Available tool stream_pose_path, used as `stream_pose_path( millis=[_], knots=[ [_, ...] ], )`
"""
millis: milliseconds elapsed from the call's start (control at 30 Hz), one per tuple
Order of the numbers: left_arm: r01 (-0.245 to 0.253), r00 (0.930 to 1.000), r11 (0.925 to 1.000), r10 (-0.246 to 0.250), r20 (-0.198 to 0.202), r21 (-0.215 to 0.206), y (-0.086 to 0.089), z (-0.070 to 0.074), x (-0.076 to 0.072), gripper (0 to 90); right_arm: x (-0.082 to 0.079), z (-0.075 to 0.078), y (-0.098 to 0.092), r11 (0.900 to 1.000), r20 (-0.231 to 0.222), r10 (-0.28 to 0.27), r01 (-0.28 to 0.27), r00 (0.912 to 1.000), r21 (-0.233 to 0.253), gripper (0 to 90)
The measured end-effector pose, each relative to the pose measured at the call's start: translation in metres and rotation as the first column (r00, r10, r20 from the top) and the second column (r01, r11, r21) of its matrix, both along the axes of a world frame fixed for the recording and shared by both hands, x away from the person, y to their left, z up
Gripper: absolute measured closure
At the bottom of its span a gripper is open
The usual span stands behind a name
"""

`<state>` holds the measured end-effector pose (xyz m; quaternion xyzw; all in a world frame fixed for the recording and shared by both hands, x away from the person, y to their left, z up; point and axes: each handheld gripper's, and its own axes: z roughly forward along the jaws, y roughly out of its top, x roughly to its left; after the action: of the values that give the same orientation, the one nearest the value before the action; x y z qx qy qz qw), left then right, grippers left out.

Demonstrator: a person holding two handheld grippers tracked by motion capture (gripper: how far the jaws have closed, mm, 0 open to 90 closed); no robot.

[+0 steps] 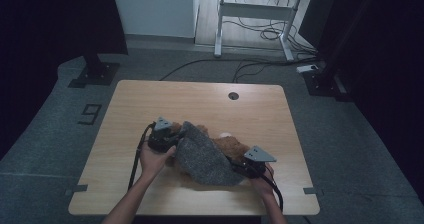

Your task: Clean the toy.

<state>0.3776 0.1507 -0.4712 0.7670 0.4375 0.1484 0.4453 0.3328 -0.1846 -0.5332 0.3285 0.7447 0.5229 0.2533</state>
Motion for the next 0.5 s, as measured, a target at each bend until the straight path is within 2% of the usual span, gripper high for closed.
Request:
stream_pose_path(
  millis=[300, 500],
  knots=[
    [-0.011, 0.9999, 0.9998, 0.010, 0.008, 0.019, 0.026, 0.006, -0.004, 85.2, -0.001, 0.000, 0.000, 1.000, 0.003, 0.001, -0.001, 1.0000, 0.000, 42.1],
    [-0.073, 0.9973, 0.9972, 0.073, 0.011, 0.017, 0.050, 0.008, -0.005, 85.1, 0.000, 0.000, 0.000, 1.000, 0.002, 0.001, -0.001, 1.0000, 0.002, 42.1]
  ],
)
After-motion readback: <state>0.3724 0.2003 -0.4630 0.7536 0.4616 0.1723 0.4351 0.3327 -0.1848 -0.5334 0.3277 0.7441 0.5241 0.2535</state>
